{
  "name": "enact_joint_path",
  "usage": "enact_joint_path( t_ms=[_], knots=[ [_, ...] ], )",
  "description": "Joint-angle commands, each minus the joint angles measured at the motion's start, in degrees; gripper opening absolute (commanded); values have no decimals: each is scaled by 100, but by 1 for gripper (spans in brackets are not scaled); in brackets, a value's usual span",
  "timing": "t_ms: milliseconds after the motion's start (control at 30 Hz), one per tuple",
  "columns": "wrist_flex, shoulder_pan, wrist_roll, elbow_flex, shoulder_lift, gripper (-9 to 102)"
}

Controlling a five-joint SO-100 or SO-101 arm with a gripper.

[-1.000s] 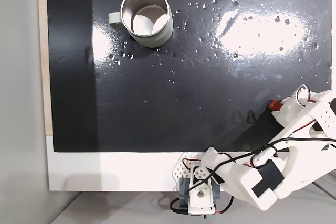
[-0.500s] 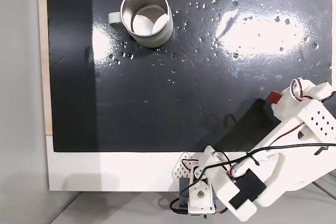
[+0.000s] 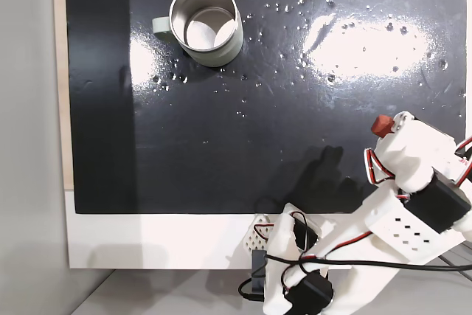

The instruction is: Grasp a cube and put it in the cup.

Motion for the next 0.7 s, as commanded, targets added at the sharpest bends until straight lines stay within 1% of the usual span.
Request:
enact_joint_path(
  t_ms=[0,200,467,667],
  knots=[
    [44,-123,53,-448,185,1],
    [26,-773,360,-1230,-220,1],
    [193,-1916,1090,-3182,-1679,0],
    [18,-2707,1143,-4289,-2584,0]
  ],
)
